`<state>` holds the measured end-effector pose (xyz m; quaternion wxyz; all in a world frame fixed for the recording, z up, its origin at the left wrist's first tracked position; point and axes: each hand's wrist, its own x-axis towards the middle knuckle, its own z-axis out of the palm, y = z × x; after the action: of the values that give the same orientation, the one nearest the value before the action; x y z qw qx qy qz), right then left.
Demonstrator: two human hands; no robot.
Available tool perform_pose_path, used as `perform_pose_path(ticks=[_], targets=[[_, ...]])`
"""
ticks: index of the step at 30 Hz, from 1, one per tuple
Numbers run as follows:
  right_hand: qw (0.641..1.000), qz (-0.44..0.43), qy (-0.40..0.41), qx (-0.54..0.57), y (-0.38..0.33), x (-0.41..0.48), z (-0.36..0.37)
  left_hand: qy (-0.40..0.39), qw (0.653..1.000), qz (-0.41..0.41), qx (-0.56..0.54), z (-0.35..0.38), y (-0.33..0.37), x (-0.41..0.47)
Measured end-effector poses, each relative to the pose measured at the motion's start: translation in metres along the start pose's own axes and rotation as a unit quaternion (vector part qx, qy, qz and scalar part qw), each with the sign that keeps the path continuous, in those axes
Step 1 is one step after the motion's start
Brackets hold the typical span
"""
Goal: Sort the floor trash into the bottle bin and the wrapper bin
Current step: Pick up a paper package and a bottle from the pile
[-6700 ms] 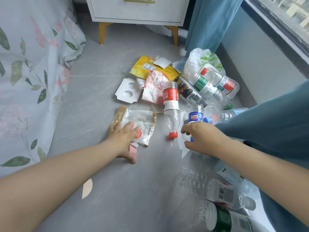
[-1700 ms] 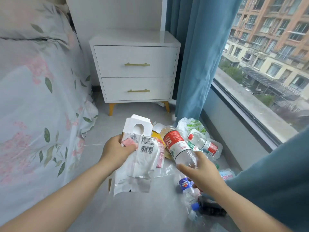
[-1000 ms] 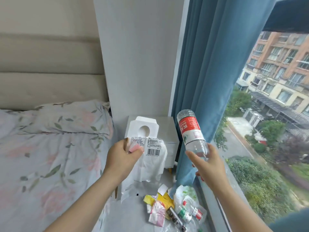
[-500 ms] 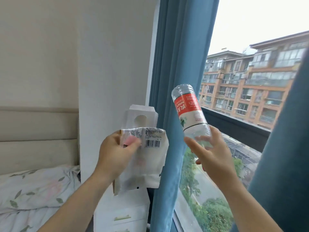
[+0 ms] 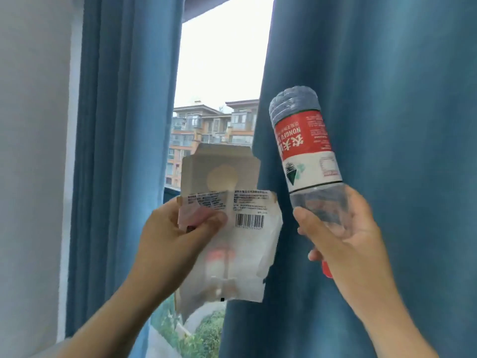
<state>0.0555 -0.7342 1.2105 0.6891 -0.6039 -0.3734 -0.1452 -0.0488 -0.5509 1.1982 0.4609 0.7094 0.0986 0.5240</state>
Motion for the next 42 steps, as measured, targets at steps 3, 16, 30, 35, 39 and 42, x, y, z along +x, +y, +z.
perform_pose_path(ticks=[3,16,30,35,39,42], targets=[[0.997,-0.013,0.055,-0.044,-0.015,-0.005,-0.049,-0.041,0.998,-0.004,-0.051,0.038,0.024,-0.008],[0.949,-0.037,0.239,-0.203,-0.077,-0.063,-0.246,-0.218,0.948,0.001,-0.230,0.206,0.116,-0.089],[0.795,-0.022,0.460,-0.395,-0.129,-0.143,-0.303,-0.445,0.794,-0.005,-0.415,0.327,0.170,-0.147],[0.716,-0.016,0.528,-0.456,-0.140,-0.179,-0.289,-0.526,0.704,-0.011,-0.477,0.344,0.187,-0.179],[0.650,-0.005,0.581,-0.490,-0.161,-0.218,-0.274,-0.588,0.632,-0.026,-0.504,0.343,0.201,-0.218],[0.600,0.004,0.609,-0.520,-0.177,-0.249,-0.266,-0.622,0.588,-0.038,-0.515,0.341,0.214,-0.248]])
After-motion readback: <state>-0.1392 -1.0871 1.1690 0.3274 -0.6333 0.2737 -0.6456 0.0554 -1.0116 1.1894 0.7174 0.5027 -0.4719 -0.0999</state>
